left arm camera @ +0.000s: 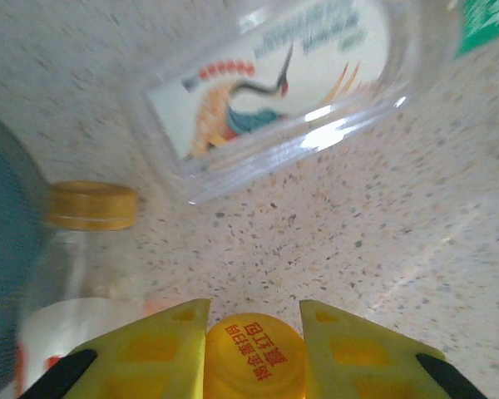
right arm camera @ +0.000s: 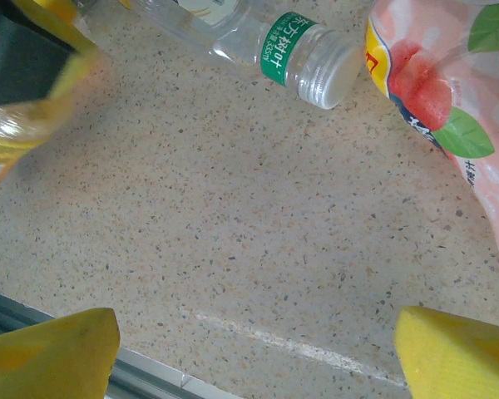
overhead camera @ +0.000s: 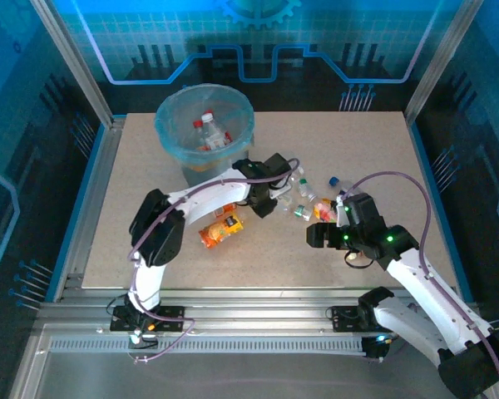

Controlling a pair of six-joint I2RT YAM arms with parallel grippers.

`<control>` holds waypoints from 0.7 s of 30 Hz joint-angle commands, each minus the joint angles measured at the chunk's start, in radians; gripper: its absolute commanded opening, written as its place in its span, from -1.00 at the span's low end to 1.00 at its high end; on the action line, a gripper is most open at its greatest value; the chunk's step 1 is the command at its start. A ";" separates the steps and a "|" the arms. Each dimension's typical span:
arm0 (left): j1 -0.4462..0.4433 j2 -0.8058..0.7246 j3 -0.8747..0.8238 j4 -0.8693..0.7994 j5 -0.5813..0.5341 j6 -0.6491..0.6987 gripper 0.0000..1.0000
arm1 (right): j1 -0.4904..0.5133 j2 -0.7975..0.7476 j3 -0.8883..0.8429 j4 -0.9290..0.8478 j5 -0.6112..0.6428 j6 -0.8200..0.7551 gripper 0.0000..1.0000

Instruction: Put the plastic bottles in the bin

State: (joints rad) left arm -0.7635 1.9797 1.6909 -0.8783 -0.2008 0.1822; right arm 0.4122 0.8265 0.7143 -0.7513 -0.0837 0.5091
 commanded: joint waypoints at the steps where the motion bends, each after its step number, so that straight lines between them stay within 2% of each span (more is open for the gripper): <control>1: 0.004 -0.114 0.075 -0.033 0.046 -0.020 -1.00 | 0.012 -0.013 0.061 -0.033 0.009 0.000 0.74; 13: 0.004 -0.373 0.234 0.117 0.200 -0.077 -1.00 | 0.024 -0.032 0.278 -0.043 0.007 -0.033 0.69; 18: 0.012 -0.425 0.318 0.222 0.210 -0.094 -1.00 | 0.035 -0.011 0.324 -0.034 0.005 -0.029 0.69; 21: 0.037 -0.425 0.379 0.279 0.174 -0.089 -1.00 | 0.050 0.009 0.342 -0.017 0.005 -0.023 0.69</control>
State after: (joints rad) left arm -0.7521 1.5726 2.0117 -0.6956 -0.0212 0.1047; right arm 0.4412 0.8242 1.0218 -0.7769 -0.0830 0.4896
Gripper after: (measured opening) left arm 0.266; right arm 0.844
